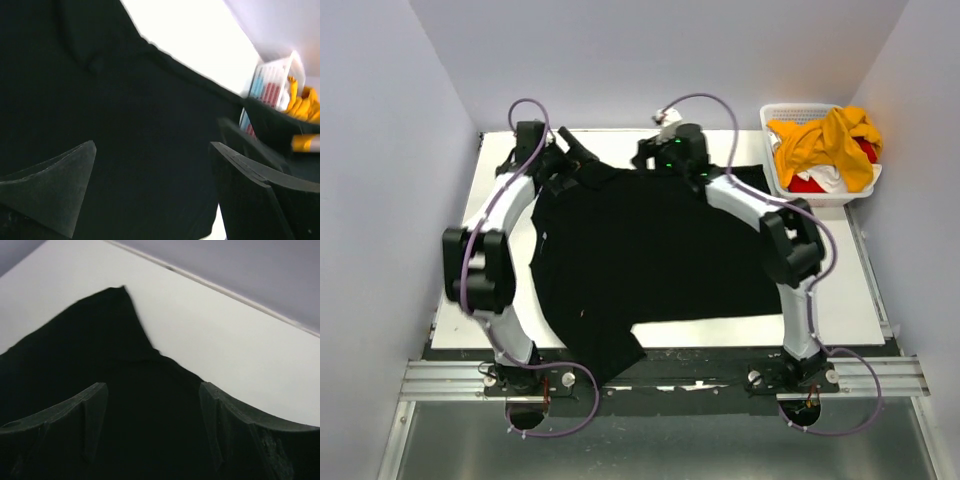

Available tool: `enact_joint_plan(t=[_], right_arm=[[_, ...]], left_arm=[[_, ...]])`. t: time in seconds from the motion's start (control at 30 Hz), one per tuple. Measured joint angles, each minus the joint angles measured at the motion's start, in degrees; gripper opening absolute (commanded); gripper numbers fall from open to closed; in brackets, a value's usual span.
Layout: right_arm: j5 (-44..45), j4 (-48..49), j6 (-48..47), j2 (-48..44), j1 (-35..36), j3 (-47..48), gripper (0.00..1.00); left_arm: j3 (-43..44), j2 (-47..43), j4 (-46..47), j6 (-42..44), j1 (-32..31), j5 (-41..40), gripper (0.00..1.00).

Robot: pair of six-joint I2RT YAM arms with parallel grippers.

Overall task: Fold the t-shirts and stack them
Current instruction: Flatten out the tshirt

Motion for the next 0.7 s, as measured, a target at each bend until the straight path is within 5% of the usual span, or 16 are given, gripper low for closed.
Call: enact_joint_plan(t=[0.13, 0.4, 0.7], right_arm=[[-7.61, -0.90, -1.97, 10.45, 5.09, 11.37, 0.74], [-13.55, -9.79, -8.79, 31.63, 7.65, 37.48, 0.62], [-10.40, -14.99, -22.56, 36.30, 10.93, 40.79, 0.59]], left_arm=[[-19.61, -19.17, 4.13, -0.04, 0.00, -1.18, 0.99], [-42.01, -20.90, 4.68, -0.46, -1.29, -1.77, 0.99], [-44.19, -21.92, 7.67, -0.37, -3.19, -0.81, 0.99]])
